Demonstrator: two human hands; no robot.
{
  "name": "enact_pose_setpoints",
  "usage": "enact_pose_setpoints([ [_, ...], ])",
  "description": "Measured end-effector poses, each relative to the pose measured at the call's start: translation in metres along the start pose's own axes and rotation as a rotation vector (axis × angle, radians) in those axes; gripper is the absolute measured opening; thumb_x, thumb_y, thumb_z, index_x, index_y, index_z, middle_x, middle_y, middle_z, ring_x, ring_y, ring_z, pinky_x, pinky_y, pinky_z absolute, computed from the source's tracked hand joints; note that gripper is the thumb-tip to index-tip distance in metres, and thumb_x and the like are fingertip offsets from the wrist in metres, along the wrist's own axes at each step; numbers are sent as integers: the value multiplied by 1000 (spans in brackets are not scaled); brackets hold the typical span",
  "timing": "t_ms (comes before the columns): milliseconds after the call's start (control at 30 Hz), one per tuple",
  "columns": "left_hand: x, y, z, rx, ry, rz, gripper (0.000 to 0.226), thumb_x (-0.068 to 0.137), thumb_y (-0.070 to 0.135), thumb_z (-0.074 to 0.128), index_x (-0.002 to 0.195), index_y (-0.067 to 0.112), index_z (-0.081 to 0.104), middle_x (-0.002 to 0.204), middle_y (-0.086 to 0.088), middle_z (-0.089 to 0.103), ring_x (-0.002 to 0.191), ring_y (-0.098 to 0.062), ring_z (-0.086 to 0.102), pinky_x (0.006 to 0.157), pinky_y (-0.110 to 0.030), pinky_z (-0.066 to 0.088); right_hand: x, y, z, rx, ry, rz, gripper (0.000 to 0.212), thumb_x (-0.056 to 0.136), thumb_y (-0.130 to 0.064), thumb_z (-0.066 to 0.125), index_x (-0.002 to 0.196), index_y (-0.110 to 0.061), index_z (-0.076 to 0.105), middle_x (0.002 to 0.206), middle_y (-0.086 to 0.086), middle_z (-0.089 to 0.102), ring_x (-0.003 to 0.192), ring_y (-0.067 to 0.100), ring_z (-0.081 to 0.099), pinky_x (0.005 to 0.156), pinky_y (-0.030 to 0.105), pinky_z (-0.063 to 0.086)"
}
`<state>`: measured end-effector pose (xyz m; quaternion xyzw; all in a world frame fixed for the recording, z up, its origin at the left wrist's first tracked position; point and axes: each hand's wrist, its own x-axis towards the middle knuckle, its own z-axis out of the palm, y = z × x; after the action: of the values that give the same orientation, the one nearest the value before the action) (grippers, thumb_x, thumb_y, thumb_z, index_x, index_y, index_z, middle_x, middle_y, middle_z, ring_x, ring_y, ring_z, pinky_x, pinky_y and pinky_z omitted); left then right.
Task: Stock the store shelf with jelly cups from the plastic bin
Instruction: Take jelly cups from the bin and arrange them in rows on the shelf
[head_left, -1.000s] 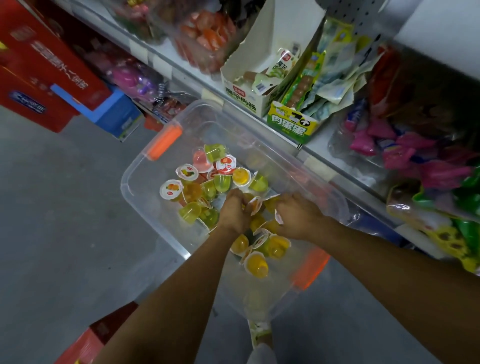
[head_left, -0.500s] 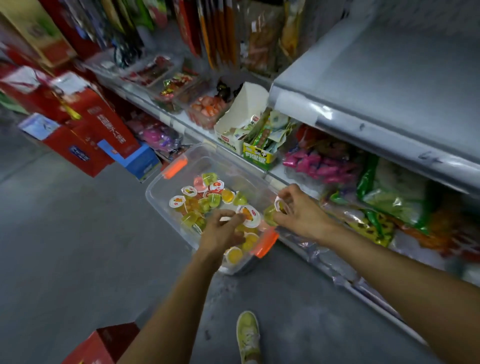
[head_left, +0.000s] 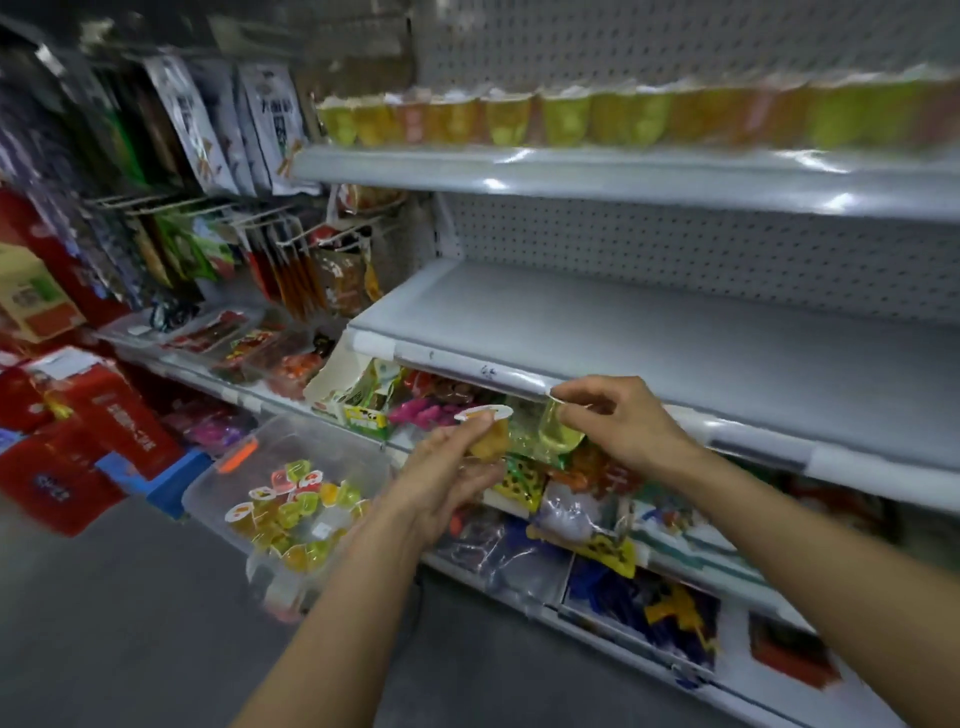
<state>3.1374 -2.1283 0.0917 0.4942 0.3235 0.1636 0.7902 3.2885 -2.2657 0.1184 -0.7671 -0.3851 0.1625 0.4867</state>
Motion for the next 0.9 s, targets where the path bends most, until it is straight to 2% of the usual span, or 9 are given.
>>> enact_pose_setpoints([
  [133,-37,14,71,95,-116,88,61,67,35,78,118,7,60,93,-6,76,85,-20,74,86,-39,59,-48,-15,-75,-36,80,-41,19,83,-25,74,100,-17,71,89,-10,67,76,2,59,65,8,46],
  [233,-54,26,116,176,-174,134,80,57,44,84,125,10,59,115,-15,69,97,-28,71,83,-38,59,-74,-28,-122,-61,127,-64,18,82,-29,75,97,-20,71,87,-11,67,75,2,58,67,14,47],
  [300,-62,38,144,212,-198,175,87,55,46,86,129,11,56,114,-15,65,95,-30,70,79,-36,60,-85,-37,-151,-43,170,-88,13,81,-28,76,92,-24,70,85,-8,68,74,5,58,69,19,48],
  [400,-75,59,184,289,-240,271,65,63,45,81,117,13,62,102,-12,64,87,-31,69,77,-37,61,-94,-50,-190,-63,250,-137,11,80,-26,77,88,-23,71,82,-6,69,71,3,58,67,18,48],
  [467,-81,73,209,329,-267,315,64,62,47,80,114,13,63,101,-12,63,86,-33,70,78,-39,61,-97,-57,-213,-71,301,-157,11,80,-27,77,88,-22,72,83,-3,71,72,4,60,67,18,49],
  [533,-83,89,232,359,-305,369,56,71,43,79,113,10,62,101,-13,62,82,-32,68,77,-42,61,-97,-62,-234,-70,346,-179,12,79,-26,78,87,-20,73,83,0,71,73,6,61,68,19,50],
  [667,-81,117,269,416,-360,492,43,81,36,75,111,8,61,86,-8,63,71,-24,63,76,-45,61,-92,-66,-268,-78,412,-204,13,78,-24,79,87,-17,73,82,2,71,68,7,58,67,20,49],
  [767,-69,135,288,414,-372,542,40,84,37,72,112,11,60,91,-8,63,72,-25,64,72,-40,62,-81,-67,-294,-102,474,-214,15,77,-24,80,87,-17,73,82,0,70,69,10,55,68,24,48],
  [900,-45,163,311,427,-361,604,31,84,41,72,97,18,57,100,-7,61,76,-30,67,72,-41,62,-54,-72,-333,-152,564,-216,17,79,-28,78,91,-20,70,87,-1,69,77,11,59,75,30,50],
])
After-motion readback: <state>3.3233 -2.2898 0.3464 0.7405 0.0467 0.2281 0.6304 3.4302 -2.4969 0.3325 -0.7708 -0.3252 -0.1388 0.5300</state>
